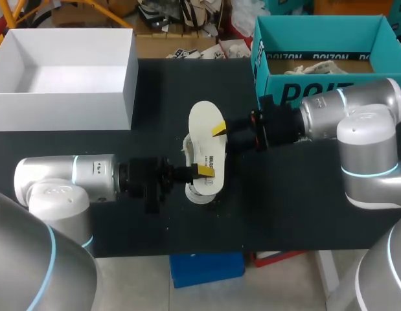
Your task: Take the shoe out of the shoebox, open the shoe tongue, remove and reinsert the insole, then place the shoe into the shoebox
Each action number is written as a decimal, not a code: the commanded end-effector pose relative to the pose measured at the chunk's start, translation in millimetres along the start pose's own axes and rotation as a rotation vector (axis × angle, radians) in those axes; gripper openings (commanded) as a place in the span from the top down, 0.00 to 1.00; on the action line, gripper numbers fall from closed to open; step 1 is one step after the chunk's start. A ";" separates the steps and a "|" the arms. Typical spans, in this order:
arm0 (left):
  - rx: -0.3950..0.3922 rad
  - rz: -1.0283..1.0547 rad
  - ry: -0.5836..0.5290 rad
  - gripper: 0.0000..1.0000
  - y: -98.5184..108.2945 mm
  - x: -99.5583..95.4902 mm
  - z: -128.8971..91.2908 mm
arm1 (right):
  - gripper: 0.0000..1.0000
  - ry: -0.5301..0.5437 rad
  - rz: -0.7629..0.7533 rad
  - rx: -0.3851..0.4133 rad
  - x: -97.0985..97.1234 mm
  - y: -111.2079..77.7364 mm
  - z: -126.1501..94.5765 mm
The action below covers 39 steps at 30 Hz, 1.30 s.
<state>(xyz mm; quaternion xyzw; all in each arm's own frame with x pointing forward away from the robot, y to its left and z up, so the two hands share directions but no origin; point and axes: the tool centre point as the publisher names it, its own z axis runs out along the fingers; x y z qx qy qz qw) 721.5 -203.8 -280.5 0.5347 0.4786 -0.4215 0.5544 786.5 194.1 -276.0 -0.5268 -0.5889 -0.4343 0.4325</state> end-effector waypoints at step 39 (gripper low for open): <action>0.131 0.130 0.761 0.00 -17.6 -51.9 -38.5 | 1.00 -0.002 -0.012 0.001 -3.9 6.9 12.1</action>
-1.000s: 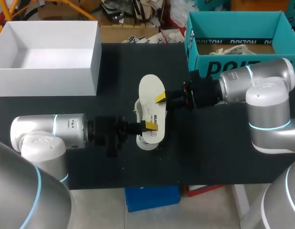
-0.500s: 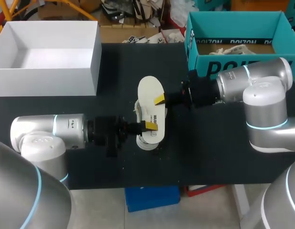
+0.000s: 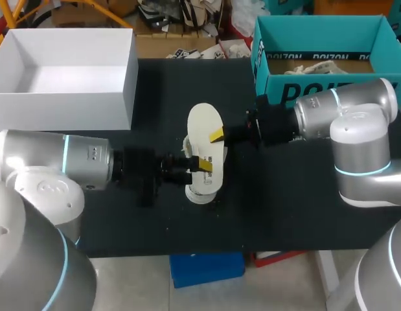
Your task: Take the shoe out of the shoebox, open the shoe tongue, remove and reinsert the insole, then place the shoe into the shoebox
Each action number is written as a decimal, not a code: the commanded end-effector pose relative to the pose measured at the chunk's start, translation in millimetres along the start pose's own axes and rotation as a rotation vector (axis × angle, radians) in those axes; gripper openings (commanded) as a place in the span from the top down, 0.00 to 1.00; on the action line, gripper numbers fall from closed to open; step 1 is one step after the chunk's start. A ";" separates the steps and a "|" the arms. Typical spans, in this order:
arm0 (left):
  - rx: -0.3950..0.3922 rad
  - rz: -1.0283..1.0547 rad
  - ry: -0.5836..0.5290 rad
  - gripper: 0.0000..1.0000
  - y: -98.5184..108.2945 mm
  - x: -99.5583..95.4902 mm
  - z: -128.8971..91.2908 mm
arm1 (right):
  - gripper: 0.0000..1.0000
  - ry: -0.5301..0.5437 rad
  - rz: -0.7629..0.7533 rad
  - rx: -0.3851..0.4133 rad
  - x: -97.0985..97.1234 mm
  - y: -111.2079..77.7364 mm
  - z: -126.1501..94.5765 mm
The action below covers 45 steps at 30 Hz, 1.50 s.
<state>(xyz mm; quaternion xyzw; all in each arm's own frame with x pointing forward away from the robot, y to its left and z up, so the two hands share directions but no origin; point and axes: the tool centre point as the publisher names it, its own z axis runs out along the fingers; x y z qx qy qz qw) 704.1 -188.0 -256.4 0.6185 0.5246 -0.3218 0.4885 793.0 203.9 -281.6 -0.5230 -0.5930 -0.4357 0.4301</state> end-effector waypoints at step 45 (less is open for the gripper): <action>0.176 0.136 1.122 0.00 12.3 -53.6 -22.5 | 1.00 -0.001 0.000 -0.001 -0.5 0.1 1.6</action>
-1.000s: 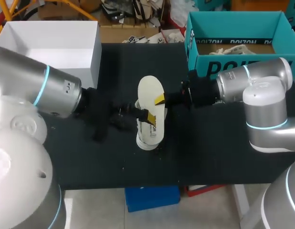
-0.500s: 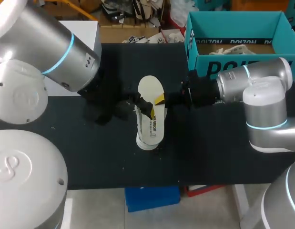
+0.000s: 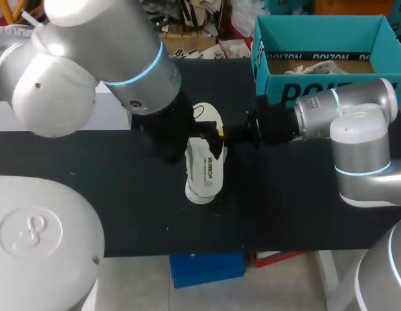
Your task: Take the shoe out of the shoebox, open the shoe tongue, remove and reinsert the insole, then place the shoe into the shoebox
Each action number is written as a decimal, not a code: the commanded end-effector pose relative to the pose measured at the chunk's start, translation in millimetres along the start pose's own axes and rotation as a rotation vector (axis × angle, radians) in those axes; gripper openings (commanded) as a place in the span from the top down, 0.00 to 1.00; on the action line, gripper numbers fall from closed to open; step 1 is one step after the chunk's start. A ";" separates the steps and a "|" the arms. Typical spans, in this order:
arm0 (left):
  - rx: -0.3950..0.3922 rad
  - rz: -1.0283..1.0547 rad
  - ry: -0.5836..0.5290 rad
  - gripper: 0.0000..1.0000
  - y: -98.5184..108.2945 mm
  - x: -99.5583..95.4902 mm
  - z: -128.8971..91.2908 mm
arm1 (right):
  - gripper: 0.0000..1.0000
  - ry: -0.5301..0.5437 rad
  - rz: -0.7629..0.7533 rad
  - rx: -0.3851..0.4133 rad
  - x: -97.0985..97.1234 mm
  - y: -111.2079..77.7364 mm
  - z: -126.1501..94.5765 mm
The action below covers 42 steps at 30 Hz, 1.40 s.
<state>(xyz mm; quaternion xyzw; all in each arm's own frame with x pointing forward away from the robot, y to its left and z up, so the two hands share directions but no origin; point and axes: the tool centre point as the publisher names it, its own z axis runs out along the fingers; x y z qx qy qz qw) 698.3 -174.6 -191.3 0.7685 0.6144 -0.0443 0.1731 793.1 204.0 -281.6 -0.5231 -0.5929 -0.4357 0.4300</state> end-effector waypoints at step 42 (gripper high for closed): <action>0.063 -0.126 0.147 0.00 -0.4 -3.9 43.8 | 1.00 -0.001 0.000 -0.001 -0.5 0.0 1.5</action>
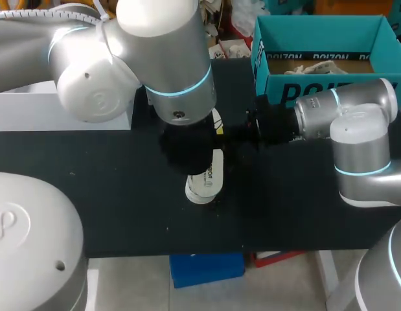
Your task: Take the shoe out of the shoebox, open the shoe tongue, remove and reinsert the insole, then place the shoe into the shoebox
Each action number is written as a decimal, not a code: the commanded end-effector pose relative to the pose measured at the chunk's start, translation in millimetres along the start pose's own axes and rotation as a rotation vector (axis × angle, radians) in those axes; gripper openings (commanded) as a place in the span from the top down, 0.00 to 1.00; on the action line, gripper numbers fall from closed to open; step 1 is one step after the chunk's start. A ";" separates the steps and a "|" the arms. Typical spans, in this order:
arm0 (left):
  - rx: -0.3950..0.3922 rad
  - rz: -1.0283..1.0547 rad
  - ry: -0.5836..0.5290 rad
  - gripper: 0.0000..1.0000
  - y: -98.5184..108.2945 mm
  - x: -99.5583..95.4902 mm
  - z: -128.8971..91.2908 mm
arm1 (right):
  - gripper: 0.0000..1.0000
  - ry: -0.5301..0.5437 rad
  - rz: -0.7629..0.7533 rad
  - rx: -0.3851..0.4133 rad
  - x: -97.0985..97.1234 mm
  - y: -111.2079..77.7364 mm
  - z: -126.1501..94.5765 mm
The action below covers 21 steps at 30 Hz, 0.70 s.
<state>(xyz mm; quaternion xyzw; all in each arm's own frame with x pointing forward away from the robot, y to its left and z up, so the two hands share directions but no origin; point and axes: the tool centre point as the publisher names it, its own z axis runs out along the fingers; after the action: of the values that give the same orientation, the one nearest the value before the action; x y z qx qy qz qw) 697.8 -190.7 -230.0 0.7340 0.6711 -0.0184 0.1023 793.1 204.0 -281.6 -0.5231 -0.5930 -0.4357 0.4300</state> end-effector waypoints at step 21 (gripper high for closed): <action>-0.014 0.005 0.024 0.00 75.5 5.2 1.3 | 1.00 -0.001 0.000 -0.001 -0.5 0.1 1.5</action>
<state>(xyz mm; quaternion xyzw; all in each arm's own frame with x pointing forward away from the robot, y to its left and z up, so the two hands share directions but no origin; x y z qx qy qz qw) 762.6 -187.5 -221.0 0.7337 0.6710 -0.0021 0.1070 793.1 204.0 -281.6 -0.5231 -0.5929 -0.4357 0.4300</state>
